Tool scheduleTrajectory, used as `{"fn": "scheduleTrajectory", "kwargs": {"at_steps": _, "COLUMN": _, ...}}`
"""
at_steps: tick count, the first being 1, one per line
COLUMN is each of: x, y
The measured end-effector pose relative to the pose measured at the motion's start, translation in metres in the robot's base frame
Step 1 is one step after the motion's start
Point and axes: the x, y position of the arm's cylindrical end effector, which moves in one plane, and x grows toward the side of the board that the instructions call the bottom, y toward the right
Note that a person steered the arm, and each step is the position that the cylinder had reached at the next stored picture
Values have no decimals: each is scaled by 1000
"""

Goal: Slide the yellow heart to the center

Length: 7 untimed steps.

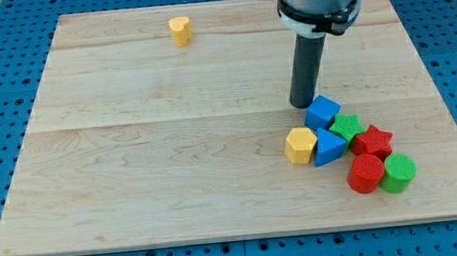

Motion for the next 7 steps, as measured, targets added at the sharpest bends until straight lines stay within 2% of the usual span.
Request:
{"fn": "scheduleTrajectory", "kwargs": {"at_steps": 1, "x": -59, "y": 2}}
{"fn": "scheduleTrajectory", "kwargs": {"at_steps": 2, "x": -144, "y": -9}}
{"fn": "scheduleTrajectory", "kwargs": {"at_steps": 3, "x": -233, "y": -85}}
{"fn": "scheduleTrajectory", "kwargs": {"at_steps": 4, "x": -206, "y": -123}}
{"fn": "scheduleTrajectory", "kwargs": {"at_steps": 5, "x": -176, "y": -190}}
{"fn": "scheduleTrajectory", "kwargs": {"at_steps": 6, "x": -176, "y": -201}}
{"fn": "scheduleTrajectory", "kwargs": {"at_steps": 7, "x": -124, "y": -215}}
